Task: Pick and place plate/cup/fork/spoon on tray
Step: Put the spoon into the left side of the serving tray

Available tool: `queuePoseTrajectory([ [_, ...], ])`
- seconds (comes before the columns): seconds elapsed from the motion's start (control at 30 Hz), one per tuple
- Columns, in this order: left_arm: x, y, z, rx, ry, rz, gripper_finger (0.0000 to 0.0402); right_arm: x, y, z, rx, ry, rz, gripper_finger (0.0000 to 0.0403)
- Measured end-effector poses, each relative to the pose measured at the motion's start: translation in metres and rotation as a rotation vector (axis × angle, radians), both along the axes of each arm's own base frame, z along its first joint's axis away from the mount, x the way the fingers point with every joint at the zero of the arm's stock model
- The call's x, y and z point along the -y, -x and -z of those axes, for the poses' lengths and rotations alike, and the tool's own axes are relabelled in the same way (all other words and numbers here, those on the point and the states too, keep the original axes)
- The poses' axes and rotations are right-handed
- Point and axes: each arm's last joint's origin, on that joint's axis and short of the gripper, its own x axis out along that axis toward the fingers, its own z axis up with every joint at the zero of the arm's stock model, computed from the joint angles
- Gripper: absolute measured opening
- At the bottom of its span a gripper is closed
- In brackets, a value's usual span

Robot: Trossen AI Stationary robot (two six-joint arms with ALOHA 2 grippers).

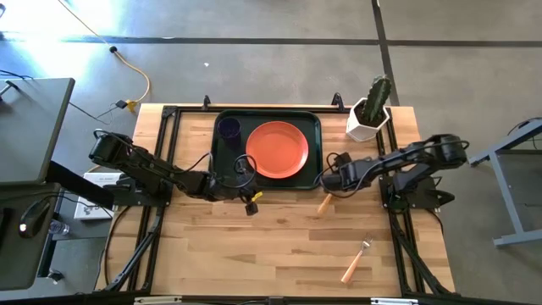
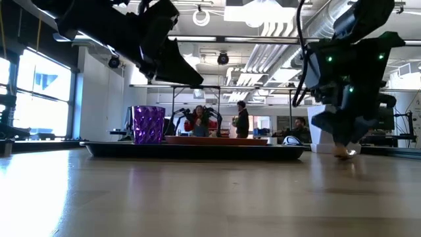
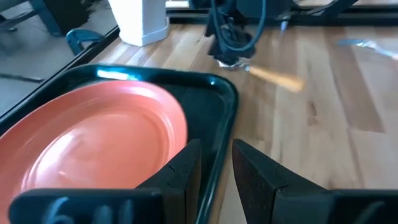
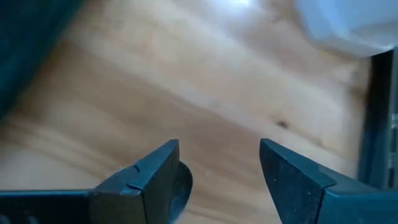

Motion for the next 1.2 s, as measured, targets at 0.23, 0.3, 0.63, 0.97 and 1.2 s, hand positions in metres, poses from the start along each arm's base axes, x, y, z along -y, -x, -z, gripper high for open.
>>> queuePoseTrajectory([
  [0.23, -0.002, 0.001, 0.001, -0.013, -0.029, -0.051, 0.0082, -0.002, -0.01, 0.015, -0.042, -0.044, -0.082, 0.0215],
  [0.3, -0.002, 0.001, 0.001, -0.011, -0.024, -0.053, 0.0082, -0.002, -0.01, 0.015, -0.041, -0.047, -0.078, 0.0215],
  [0.63, -0.002, 0.002, 0.003, -0.025, -0.008, -0.064, 0.0082, -0.04, 0.009, -0.026, 0.181, -0.034, -0.137, 0.0215],
  [0.97, -0.004, 0.003, 0.005, -0.023, 0.027, -0.105, 0.0082, -0.089, 0.016, -0.042, 0.485, -0.074, -0.238, 0.0215],
  [1.2, -0.004, 0.003, 0.004, -0.021, 0.026, -0.107, 0.0082, -0.095, 0.032, -0.04, 0.425, -0.055, -0.205, 0.0215],
])
